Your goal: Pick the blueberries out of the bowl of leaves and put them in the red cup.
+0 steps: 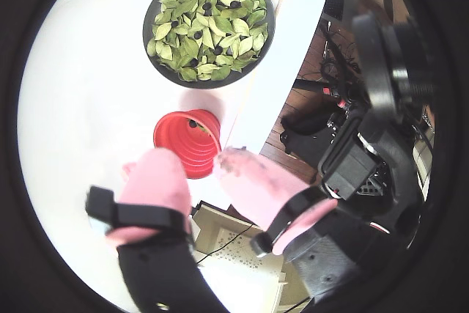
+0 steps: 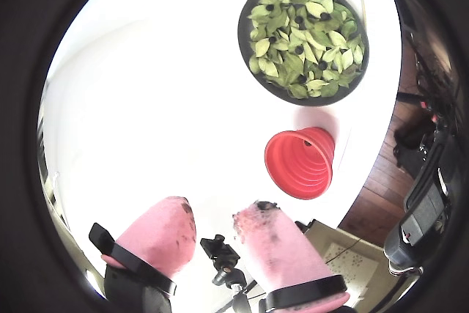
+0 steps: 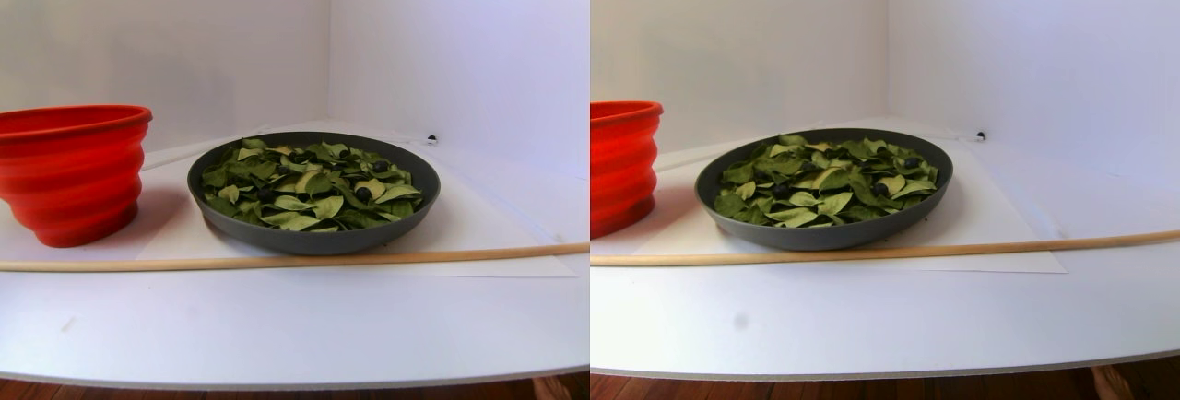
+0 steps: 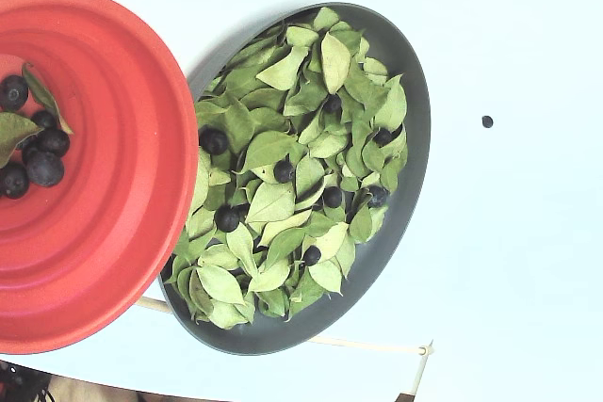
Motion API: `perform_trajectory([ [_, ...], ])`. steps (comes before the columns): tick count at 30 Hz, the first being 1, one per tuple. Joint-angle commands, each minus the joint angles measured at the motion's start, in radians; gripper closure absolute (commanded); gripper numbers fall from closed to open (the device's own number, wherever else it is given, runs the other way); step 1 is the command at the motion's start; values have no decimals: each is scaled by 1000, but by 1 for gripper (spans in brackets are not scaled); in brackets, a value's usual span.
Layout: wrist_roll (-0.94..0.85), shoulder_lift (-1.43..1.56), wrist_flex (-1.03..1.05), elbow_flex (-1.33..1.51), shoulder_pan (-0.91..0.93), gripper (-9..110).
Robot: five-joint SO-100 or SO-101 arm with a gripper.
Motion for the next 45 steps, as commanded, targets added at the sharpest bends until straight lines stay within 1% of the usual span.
perform_trajectory([
  [1,-9,-17,-15,-40,-15,91],
  [23,-37,-64,-8,-71,-9,91],
  [26,-106,-103,-63,-213,15,91],
  [28,-130,-179,-94,-161,6,91],
  [30,-155,-175,-77,-193,2,91],
  [33,-202,-175,-72,-163,6,91],
  [39,-351,-232,-118,-75,18,91],
  [45,-497,-299,-127,-60,2,91],
])
